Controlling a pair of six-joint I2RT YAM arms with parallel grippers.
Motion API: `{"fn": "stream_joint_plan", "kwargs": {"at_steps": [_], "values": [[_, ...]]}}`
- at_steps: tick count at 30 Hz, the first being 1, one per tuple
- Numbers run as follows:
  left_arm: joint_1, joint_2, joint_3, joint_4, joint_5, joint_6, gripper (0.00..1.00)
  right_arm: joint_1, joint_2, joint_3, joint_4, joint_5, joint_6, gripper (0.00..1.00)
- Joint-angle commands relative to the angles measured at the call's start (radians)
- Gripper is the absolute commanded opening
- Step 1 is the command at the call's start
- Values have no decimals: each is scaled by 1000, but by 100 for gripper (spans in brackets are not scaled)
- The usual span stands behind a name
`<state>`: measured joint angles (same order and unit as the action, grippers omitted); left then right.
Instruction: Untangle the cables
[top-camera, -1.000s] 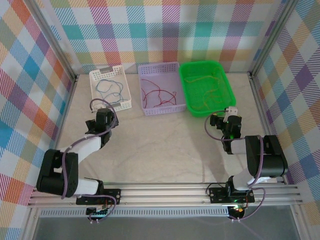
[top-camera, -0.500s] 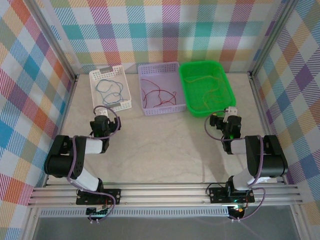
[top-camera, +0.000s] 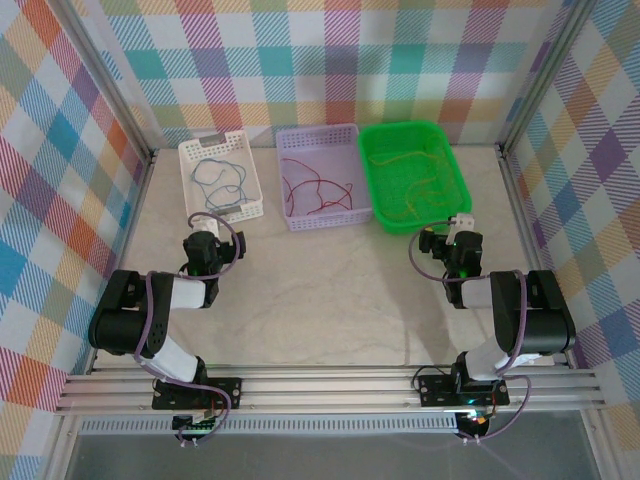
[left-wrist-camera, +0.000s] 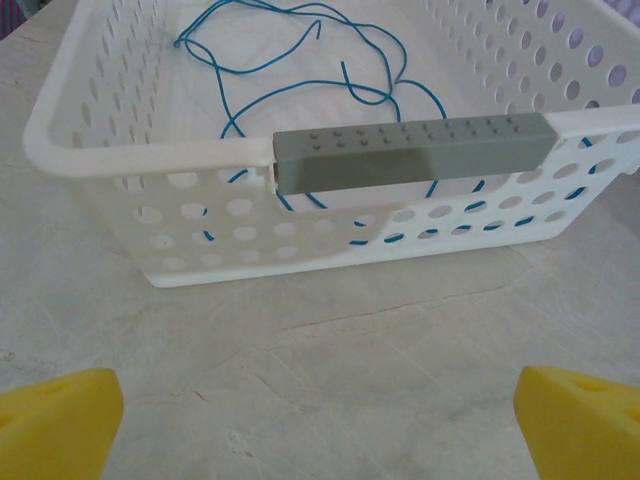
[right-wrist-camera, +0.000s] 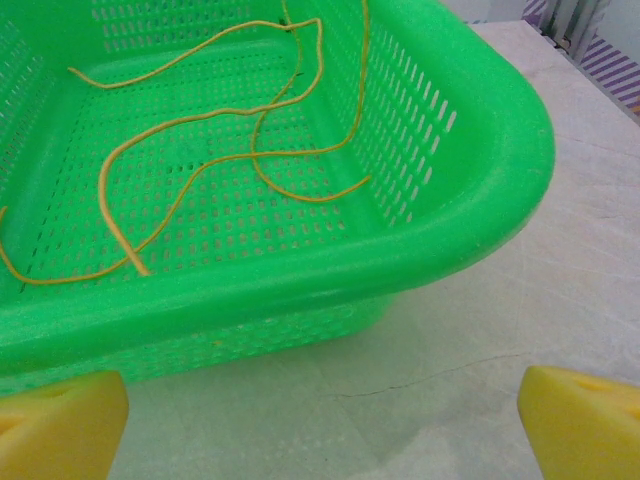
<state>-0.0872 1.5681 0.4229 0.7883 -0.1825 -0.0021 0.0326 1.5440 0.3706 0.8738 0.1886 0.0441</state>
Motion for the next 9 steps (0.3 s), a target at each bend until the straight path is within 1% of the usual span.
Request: {"fn": "stream_joint_plan", "kwargs": {"at_steps": [1,9], "values": [[4,-6,-10,32,12,17,100,-1,-12,9,15,-17,9,100],[13,-4,-6,24,51,23,100,-2,-12,10,16,-16,10,100]]}}
